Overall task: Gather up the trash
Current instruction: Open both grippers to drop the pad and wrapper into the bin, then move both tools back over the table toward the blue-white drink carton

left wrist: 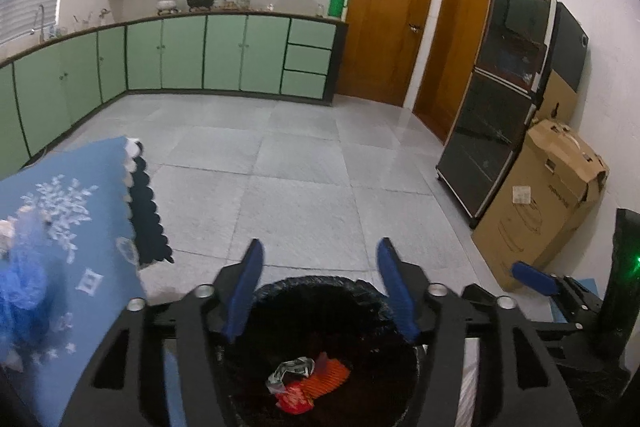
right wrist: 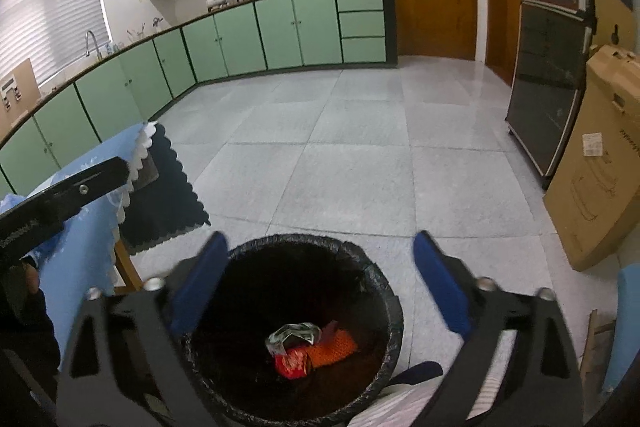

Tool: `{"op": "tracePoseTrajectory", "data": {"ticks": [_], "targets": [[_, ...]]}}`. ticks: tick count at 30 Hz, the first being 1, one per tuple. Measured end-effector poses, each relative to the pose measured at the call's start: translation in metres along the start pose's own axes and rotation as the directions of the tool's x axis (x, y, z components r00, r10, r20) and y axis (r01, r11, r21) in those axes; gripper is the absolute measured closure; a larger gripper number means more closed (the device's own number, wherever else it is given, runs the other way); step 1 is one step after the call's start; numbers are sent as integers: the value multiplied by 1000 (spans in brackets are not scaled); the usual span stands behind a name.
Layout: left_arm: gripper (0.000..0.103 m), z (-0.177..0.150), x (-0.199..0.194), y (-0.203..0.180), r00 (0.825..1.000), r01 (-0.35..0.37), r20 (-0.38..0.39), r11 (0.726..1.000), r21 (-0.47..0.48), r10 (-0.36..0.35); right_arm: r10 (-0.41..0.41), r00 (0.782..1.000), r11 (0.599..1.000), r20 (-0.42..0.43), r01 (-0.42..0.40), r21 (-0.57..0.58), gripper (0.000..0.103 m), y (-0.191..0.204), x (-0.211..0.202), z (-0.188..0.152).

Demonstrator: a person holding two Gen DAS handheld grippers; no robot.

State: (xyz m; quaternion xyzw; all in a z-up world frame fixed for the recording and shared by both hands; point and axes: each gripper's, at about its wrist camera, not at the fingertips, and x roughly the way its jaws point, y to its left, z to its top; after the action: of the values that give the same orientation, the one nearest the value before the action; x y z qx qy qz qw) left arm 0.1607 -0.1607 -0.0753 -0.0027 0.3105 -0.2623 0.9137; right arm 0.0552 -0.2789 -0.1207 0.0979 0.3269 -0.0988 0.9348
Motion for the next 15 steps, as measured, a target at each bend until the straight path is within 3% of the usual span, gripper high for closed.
{"op": "tracePoseTrajectory", "data": {"ticks": [1, 5, 15], "targets": [[31, 2, -8, 2, 1000, -12, 13, 1000, -3, 12, 4, 1000, 1000, 4, -4, 1, 10, 2, -3, 2], [27, 7, -36, 13, 998, -43, 50, 999, -4, 44, 31, 999, 999, 42, -31, -9, 10, 13, -20, 9], [26, -11, -112, 60, 977, -184, 96, 980, -69, 190, 145, 983, 988, 111, -137, -76, 10, 71, -55, 19]]}}
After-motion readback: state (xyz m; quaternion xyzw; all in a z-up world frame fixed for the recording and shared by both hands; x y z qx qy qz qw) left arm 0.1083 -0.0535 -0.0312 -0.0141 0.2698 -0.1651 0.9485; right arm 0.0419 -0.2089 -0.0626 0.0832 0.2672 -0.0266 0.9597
